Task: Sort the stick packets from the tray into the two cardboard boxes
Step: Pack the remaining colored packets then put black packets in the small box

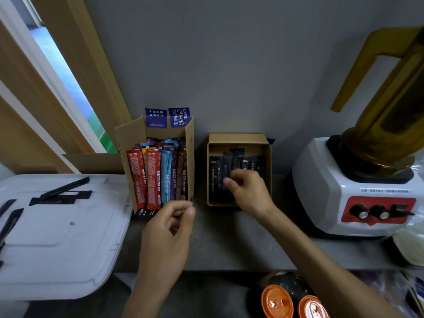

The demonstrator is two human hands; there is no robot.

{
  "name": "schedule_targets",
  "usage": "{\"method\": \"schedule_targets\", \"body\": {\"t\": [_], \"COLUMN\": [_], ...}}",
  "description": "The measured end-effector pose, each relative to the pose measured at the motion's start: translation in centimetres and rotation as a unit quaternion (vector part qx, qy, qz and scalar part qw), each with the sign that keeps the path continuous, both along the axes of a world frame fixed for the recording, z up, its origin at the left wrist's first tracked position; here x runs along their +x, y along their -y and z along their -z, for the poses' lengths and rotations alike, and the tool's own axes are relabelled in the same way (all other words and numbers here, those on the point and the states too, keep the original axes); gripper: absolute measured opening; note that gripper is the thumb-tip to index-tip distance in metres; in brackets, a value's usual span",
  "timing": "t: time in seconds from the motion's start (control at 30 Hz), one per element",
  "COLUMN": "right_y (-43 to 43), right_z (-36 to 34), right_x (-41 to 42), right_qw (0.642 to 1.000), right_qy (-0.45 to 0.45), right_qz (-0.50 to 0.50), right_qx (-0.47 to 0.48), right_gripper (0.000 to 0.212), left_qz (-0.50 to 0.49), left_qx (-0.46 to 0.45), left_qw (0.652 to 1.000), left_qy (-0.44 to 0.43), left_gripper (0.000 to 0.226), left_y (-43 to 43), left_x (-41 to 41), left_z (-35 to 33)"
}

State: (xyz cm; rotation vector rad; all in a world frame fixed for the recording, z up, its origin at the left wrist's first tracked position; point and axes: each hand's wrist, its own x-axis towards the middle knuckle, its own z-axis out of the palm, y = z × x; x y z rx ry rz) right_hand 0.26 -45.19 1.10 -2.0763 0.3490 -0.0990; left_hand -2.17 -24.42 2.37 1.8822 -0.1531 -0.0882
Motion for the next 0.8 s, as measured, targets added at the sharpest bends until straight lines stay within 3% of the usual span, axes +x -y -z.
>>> {"method": "schedule_targets", "body": {"t": [0.07, 0.2, 0.4, 0.63, 0.8], "right_y": [-0.2, -1.1, -1.3, -1.2, -1.8], "right_z": [0.3, 1.6, 2.5, 2.8, 1.9], "right_x": [2.1, 3.6, 3.4, 3.7, 1.3], "right_qw": [1.000, 0.999, 0.992, 0.991, 0.991], "right_qy": [-0.019, -0.028, 0.016, 0.005, 0.079], "right_qz": [-0.003, 0.004, 0.013, 0.007, 0.044], "right_qx": [-0.012, -0.032, -0.127, -0.131, -0.102], "right_gripper": [0.011, 0.037, 0.017, 0.017, 0.009], "left_qz": [-0.002, -0.012, -0.006, 0.021, 0.013], "left_qx": [0.023, 0.053, 0.075, 0.091, 0.110], "left_qw": [1.000, 0.996, 0.994, 0.992, 0.991], "left_qy": [-0.021, -0.070, -0.085, -0.080, -0.080], "left_gripper": [0.009, 0.015, 0.017, 0.016, 0.015], "left_y": [-1.0, -2.8, -3.4, -3.4, -4.6], "left_x": [-0.3, -0.6, -0.7, -0.4, -0.3], "left_z": [0.8, 2.8, 4.4, 4.3, 4.0]}}
